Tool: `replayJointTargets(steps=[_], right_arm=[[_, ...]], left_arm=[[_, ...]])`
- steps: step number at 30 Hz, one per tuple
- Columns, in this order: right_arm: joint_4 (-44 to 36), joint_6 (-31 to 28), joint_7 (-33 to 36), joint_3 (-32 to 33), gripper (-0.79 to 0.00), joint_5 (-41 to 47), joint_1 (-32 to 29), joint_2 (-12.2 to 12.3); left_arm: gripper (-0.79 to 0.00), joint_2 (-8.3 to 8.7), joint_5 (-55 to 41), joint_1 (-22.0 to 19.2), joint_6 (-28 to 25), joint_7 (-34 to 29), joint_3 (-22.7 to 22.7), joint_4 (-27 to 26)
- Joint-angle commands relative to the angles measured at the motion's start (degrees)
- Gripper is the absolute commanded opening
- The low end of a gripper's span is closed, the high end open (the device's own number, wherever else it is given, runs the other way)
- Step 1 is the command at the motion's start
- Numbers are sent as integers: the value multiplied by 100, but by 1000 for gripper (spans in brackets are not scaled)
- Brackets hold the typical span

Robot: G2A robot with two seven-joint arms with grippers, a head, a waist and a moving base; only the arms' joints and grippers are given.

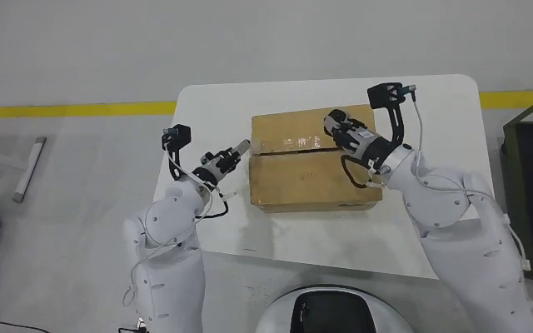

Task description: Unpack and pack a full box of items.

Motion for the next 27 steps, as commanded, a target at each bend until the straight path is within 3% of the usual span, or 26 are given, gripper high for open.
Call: replayJointTargets(steps=[1,14,22,27], right_arm=[[-1,-10,-17,-18,-705,-70,-39,7],[-110,-64,-117,-23,-727,-307,-270,55],[-231,-42,-152,-19,-717,-378,-365,77],[-241,-40,-171,-5,-717,-384,-383,88]], left_arm=[[0,-1,-6,0,3,-1,0,1],[0,5,-1180,2,670,316,31,417],[0,149,721,22,889,628,268,709],[0,254,1600,185,394,177,385,799]])
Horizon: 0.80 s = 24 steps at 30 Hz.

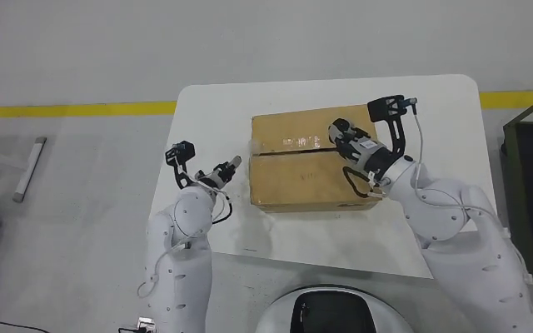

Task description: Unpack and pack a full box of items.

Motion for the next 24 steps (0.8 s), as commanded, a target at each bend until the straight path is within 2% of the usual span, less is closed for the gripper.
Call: replayJointTargets(steps=[1,5,7,10,11,15,19,24], right_arm=[[11,-1,-7,-3,-717,-12,-1,3],[28,-44,-25,-51,-714,-145,16,13],[-31,-83,-56,-131,-720,-123,7,8],[-106,-391,-117,-368,-745,-240,-26,7],[-85,-527,-107,-462,-782,-387,-22,12],[221,-869,-256,-798,-785,-865,-17,11],[624,-836,-307,-1005,-785,-1365,75,2],[729,-722,-308,-1062,-785,-1410,140,-16]], left_arm=[[0,31,230,47,-170,-139,16,-7],[0,55,285,55,-261,-190,62,44],[0,52,257,33,-121,-76,76,71],[0,55,222,-1,-12,-25,80,90],[0,60,232,-4,2,-27,70,101],[0,83,237,-9,12,-80,26,128],[0,99,191,-11,7,-98,19,121],[0,117,66,-34,-77,-42,31,-10]])
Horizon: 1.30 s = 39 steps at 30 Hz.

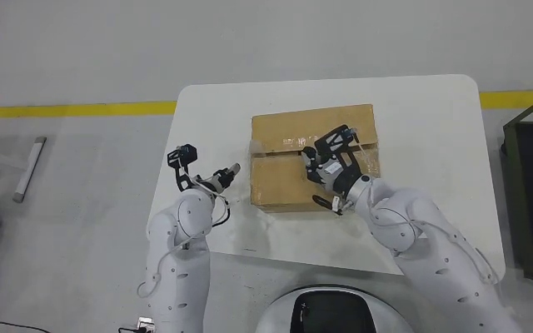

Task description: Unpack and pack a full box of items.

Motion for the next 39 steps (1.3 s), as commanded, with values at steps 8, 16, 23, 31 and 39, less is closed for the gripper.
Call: replayJointTargets(steps=[8,16,23,31,39], right_arm=[[97,65,48,-15,-785,16,55,-15],[10,81,51,19,-785,80,50,-20],[-19,65,51,20,-785,106,25,-24],[-55,54,59,12,-785,85,-30,-24],[-93,23,79,43,-785,96,-45,-22]], left_arm=[[0,67,25,-90,-347,-135,-20,-355],[0,87,-518,-118,-575,-484,145,-1163],[0,103,-264,-353,-683,-530,616,-1038],[0,84,448,-690,-287,-203,1035,-386],[0,104,1094,-748,-17,-98,1016,16]])
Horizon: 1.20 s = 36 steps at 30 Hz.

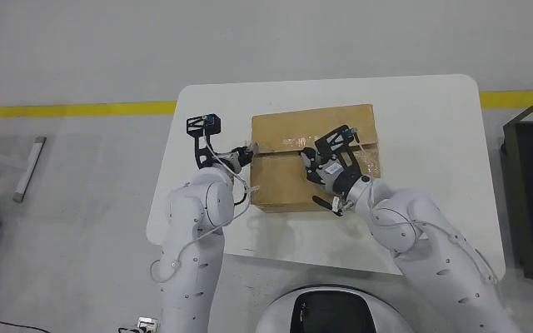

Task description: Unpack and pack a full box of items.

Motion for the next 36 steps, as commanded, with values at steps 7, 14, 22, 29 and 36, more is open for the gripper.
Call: replayJointTargets(steps=[7,14,22,29,36], right_arm=[[-58,-15,14,64,-785,35,-3,5],[-214,3,14,153,-785,93,-30,12],[-285,7,9,235,-785,101,-95,24],[-327,36,-18,260,-785,115,-129,27],[-331,27,-11,273,-785,110,-152,32]], left_arm=[[0,73,723,153,336,119,-527,116],[0,37,-185,270,384,76,-700,-344],[0,-14,-877,286,3,-92,-124,-715],[0,-1,33,171,192,28,106,-257],[0,17,437,215,346,27,-30,-139]])
